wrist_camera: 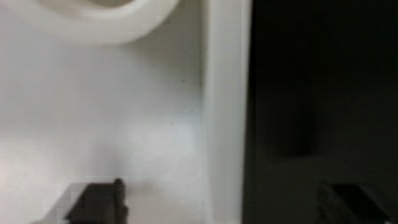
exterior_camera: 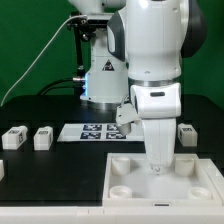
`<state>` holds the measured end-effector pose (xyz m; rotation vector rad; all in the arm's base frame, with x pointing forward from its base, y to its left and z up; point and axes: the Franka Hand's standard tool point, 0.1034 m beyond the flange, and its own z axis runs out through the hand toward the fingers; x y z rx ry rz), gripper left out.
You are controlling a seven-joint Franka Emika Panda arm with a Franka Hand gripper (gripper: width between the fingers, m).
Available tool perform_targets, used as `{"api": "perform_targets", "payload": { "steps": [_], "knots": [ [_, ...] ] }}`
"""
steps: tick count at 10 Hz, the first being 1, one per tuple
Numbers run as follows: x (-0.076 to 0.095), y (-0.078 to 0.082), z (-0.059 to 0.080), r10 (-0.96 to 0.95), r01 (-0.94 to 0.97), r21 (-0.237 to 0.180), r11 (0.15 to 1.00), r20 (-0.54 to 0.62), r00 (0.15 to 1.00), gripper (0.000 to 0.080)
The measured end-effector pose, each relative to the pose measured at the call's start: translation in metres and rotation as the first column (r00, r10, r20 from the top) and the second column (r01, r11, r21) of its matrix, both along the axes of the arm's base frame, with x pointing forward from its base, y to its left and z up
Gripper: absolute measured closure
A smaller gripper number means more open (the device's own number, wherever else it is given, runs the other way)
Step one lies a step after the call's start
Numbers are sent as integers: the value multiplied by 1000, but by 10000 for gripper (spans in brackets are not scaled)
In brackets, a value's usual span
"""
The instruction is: Assemble one leg
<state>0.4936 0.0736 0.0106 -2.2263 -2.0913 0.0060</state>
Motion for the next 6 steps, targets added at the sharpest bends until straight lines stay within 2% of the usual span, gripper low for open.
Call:
{"api": "perform_targets", "payload": {
  "steps": [1, 2, 4, 6],
  "knots": [
    [0, 0, 1, -2, 2, 0, 1000, 2, 1000, 214],
    [1, 0, 1, -2, 2, 0, 1000, 2, 1000, 163],
    [0, 1, 3, -16, 16, -2, 1000, 2, 1000, 152],
    [-3, 4, 21, -66, 67, -17, 998, 21, 998, 151]
  ]
}}
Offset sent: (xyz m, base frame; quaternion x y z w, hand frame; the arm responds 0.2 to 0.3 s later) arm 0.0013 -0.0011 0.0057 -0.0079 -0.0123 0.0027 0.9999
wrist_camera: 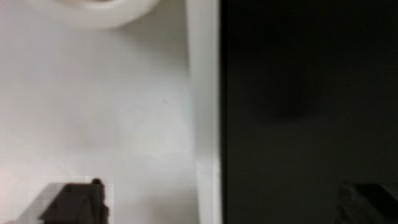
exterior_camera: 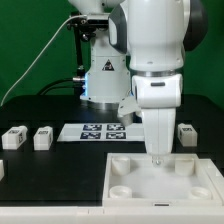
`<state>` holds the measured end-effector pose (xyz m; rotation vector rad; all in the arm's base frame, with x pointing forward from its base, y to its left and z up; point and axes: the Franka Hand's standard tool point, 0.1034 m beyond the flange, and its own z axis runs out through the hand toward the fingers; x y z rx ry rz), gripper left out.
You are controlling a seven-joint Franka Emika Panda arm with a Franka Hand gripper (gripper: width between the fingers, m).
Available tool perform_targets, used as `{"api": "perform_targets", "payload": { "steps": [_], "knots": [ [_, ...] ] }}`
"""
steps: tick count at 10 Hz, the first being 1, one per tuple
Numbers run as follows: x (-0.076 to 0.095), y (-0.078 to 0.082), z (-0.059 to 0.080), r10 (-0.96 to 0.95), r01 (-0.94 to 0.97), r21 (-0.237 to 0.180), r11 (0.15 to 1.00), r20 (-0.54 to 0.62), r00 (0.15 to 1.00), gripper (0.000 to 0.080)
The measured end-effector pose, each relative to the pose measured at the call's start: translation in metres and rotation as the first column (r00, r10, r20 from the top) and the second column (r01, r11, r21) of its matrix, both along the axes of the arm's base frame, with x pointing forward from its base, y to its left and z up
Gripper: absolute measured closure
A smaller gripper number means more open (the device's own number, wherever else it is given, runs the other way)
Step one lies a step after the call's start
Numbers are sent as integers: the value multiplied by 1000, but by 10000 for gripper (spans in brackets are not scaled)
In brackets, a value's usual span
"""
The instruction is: Assemble one leg
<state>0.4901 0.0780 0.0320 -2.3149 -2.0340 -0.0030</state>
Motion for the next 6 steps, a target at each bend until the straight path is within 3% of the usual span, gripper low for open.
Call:
{"api": "perform_targets", "payload": {
  "steps": [1, 2, 6],
  "knots": [
    [-3, 2, 18, -13, 13, -12, 1000, 22, 1000, 151],
    [-6, 1, 25, -17, 18, -17, 1000, 31, 999, 151],
    [-7, 0, 20, -91, 92, -16, 996, 20, 996, 151]
  ]
}}
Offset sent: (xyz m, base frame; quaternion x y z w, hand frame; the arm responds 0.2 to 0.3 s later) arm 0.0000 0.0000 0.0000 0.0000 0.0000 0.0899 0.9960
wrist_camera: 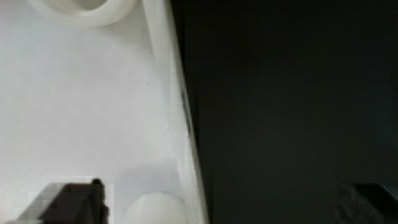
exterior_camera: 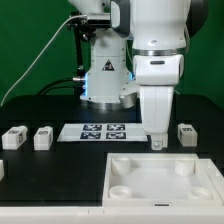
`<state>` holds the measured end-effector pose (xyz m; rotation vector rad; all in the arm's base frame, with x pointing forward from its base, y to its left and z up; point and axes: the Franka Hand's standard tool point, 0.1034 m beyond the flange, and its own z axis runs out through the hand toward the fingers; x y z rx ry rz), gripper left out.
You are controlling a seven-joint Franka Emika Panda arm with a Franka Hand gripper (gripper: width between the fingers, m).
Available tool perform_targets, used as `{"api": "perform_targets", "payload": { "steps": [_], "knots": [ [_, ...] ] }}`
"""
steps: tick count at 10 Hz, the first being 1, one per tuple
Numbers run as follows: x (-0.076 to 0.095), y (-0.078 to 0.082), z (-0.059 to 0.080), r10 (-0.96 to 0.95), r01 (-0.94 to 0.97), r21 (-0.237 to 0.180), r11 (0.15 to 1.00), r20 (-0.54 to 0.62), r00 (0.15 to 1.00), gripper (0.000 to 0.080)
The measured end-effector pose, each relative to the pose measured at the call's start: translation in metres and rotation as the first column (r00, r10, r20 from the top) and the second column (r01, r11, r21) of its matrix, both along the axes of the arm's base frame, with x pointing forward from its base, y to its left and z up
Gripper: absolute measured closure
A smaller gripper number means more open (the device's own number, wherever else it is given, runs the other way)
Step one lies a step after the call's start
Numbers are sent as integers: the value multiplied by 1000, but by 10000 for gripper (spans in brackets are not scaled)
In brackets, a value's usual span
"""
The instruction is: Assemble one leg
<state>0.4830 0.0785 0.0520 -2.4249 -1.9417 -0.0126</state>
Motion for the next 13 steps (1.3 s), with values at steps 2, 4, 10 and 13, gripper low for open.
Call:
{"api": "perform_targets", "payload": {
  "steps": [2, 4, 10, 13],
  "knots": [
    [-2, -1, -2, -231, 231, 2, 973, -12, 973, 151],
    [-12, 3, -5, -460, 460, 10, 888, -22, 888, 151],
    [-36, 70, -5, -982, 984, -44, 171, -91, 167, 151],
    [-39, 81, -9, -982, 985, -30, 168, -95, 164, 151]
  ]
}}
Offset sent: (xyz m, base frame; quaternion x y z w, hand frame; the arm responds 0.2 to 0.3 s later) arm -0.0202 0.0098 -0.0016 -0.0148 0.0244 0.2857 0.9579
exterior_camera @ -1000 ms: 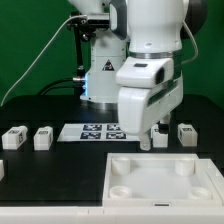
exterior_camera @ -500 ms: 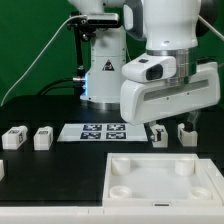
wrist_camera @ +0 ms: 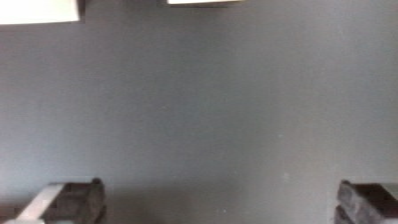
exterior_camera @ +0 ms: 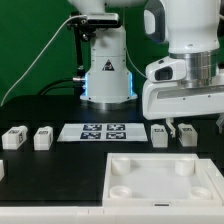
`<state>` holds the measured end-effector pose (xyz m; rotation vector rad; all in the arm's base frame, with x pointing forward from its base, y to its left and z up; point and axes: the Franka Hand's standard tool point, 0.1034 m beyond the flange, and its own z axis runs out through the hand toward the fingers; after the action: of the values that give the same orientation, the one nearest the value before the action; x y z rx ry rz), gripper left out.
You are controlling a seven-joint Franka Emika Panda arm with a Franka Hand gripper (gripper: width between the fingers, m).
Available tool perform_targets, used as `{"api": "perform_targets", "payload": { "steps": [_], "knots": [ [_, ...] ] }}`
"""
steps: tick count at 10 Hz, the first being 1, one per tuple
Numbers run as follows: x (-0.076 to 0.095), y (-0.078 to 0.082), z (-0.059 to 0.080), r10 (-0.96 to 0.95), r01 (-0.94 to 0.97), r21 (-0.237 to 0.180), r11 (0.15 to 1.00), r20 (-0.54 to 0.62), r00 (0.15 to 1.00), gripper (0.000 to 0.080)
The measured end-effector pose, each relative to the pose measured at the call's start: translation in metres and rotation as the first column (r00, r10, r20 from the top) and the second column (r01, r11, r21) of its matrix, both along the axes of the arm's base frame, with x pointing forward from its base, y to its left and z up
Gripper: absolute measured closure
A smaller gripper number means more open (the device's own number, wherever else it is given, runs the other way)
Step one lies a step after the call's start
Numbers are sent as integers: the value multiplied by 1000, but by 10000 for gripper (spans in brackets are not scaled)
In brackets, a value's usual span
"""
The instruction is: Assemble one leg
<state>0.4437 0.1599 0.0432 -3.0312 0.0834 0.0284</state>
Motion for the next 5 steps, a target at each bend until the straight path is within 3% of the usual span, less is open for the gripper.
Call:
{"api": "perform_targets", "payload": {
  "steps": [3, 4, 5],
  "knots": [
    [-2, -1, -2, 9, -9, -4, 1000, -31, 999, 151],
    [-14, -6, -10, 7, -10, -16, 1000, -140, 990, 151],
    [-22, 1, -14, 2, -8, -24, 1000, -222, 975, 151]
  ]
}}
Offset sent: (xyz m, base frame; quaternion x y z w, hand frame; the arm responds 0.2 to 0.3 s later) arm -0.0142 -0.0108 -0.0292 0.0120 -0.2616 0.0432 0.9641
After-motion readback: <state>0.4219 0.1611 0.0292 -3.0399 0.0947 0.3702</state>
